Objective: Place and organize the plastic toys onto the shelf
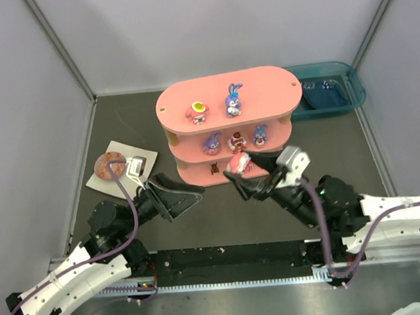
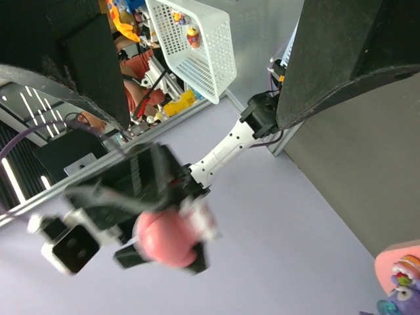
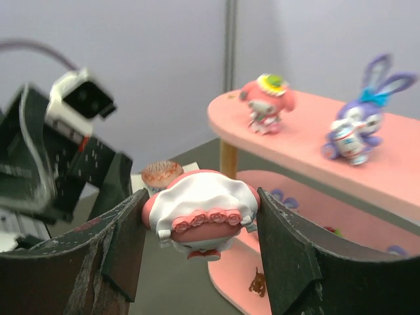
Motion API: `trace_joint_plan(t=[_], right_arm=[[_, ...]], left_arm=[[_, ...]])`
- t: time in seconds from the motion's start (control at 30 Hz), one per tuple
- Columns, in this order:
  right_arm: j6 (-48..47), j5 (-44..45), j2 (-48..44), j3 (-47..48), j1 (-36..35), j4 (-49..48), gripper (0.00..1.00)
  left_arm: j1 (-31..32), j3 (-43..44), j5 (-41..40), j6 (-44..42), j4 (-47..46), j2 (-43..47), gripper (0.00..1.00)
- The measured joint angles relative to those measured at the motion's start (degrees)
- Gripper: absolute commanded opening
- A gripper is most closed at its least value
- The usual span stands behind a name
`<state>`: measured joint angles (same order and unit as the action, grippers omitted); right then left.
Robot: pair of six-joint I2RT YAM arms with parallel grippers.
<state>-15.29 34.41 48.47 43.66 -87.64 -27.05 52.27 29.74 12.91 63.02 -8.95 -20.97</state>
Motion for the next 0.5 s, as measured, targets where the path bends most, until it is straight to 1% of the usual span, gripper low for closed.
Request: trace_joint_plan(t=[0.1,0.27,0.33,0.5], right_arm=[[4.7,4.9,-3.2,9.7,0.0,13.6,0.0],[10.7,16.0,-6.6,24.6,-0.1,29.1,0.0],[11.7,20.8,-7.1,29.6,-0.1,33.2,0.0],[10.9,29.7,-6.5,36.7,-0.1,38.8,0.0]], left_arm=[[0.0,0.0,-0.8,-0.4,0.9,0.0,0.99],[0.0,-1.8,-1.3,0.0,0.3,-0.6,0.99],[0.0,-2.4,-1.2,0.1,0.4,-1.4,0.99],[0.0,-2.4,-1.0,0.0,0.3,-3.6,0.99]])
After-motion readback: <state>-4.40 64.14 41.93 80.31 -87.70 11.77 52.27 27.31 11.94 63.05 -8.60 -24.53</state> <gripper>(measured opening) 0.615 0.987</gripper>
